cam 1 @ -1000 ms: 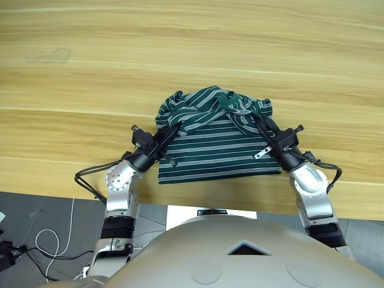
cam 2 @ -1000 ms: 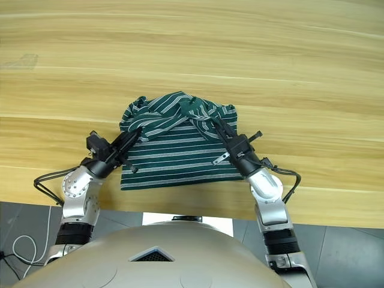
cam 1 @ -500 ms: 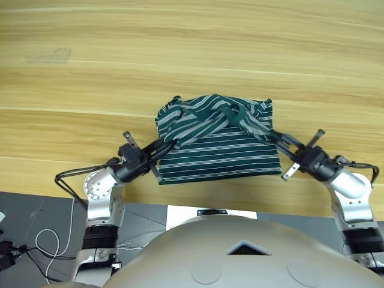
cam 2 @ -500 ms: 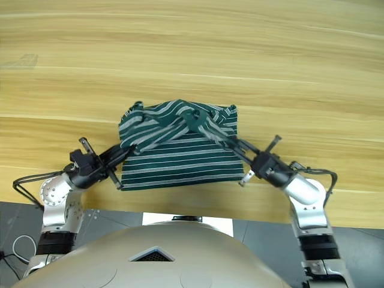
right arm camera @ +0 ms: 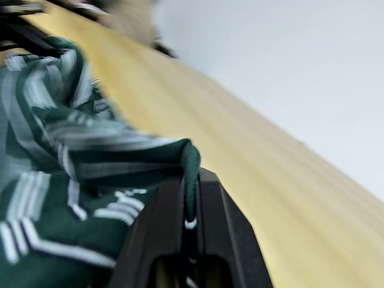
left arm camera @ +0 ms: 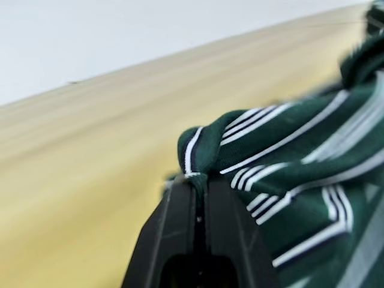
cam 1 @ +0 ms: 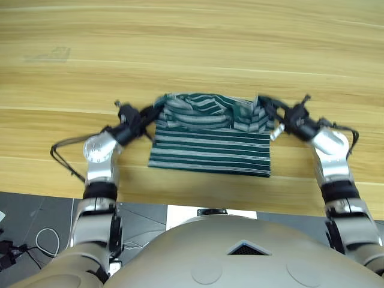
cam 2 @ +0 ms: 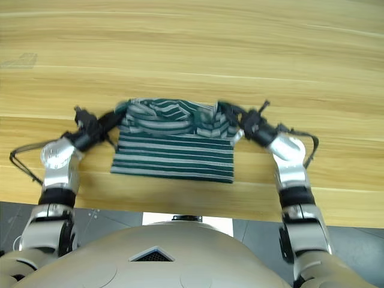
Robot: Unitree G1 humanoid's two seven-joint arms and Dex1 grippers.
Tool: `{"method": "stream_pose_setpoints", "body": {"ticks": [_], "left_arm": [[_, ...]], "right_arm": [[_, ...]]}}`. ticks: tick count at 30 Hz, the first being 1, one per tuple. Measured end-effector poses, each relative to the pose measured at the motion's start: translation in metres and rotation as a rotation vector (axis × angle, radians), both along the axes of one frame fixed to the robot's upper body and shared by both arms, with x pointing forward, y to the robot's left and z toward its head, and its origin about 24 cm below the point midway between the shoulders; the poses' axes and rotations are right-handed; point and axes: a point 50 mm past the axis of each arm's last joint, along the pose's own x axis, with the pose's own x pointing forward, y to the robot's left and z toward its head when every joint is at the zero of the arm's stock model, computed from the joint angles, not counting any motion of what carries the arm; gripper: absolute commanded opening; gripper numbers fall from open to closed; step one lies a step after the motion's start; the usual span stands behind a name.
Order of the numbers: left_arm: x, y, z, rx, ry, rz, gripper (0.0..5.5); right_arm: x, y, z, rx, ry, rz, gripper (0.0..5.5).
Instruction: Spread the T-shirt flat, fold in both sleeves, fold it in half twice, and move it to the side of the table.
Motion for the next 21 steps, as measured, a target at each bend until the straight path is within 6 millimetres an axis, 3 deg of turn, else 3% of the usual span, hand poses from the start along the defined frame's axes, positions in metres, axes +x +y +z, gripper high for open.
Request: {"method": "stream_pose_setpoints", "body": {"ticks": [2, 3, 6, 10, 12, 13, 14, 16, 18, 19, 21], "left_arm": [[0.058, -0.018, 0.031, -0.006, -0.019, 0.139, 0.00], [0.077, -0.026, 0.047, 0.000, -0.043, 0.192, 0.00], [0.118, -0.045, 0.117, -0.023, -0.240, 0.342, 0.00], [0.134, -0.056, 0.210, -0.101, -0.570, 0.517, 0.00], [0.127, -0.058, 0.258, -0.224, -0.789, 0.573, 0.00], [0.115, -0.053, 0.283, -0.334, -0.941, 0.554, 0.00], [0.109, -0.049, 0.285, -0.358, -0.988, 0.525, 0.00], [0.104, -0.038, 0.252, -0.321, -0.951, 0.487, 0.00], [0.093, -0.025, 0.183, -0.216, -0.803, 0.448, 0.00], [0.081, -0.019, 0.137, -0.147, -0.687, 0.424, 0.00], [0.038, -0.008, 0.057, -0.024, -0.464, 0.347, 0.00]], "right_arm": [[0.058, 0.013, 0.025, 0.004, -0.015, -0.193, 0.01], [0.077, 0.017, 0.040, 0.003, -0.041, -0.278, 0.01], [0.115, 0.024, 0.108, 0.009, -0.280, -0.519, 0.01], [0.126, 0.026, 0.189, 0.103, -0.650, -0.759, 0.01], [0.119, 0.025, 0.233, 0.247, -0.852, -0.807, 0.01], [0.112, 0.025, 0.254, 0.361, -0.905, -0.731, 0.01], [0.109, 0.024, 0.251, 0.369, -0.898, -0.661, 0.01], [0.105, 0.021, 0.207, 0.298, -0.801, -0.561, 0.01], [0.087, 0.015, 0.130, 0.195, -0.616, -0.478, 0.01], [0.069, 0.010, 0.087, 0.144, -0.502, -0.449, 0.01], [0.022, -0.004, 0.021, 0.079, -0.325, -0.433, 0.01]]}}
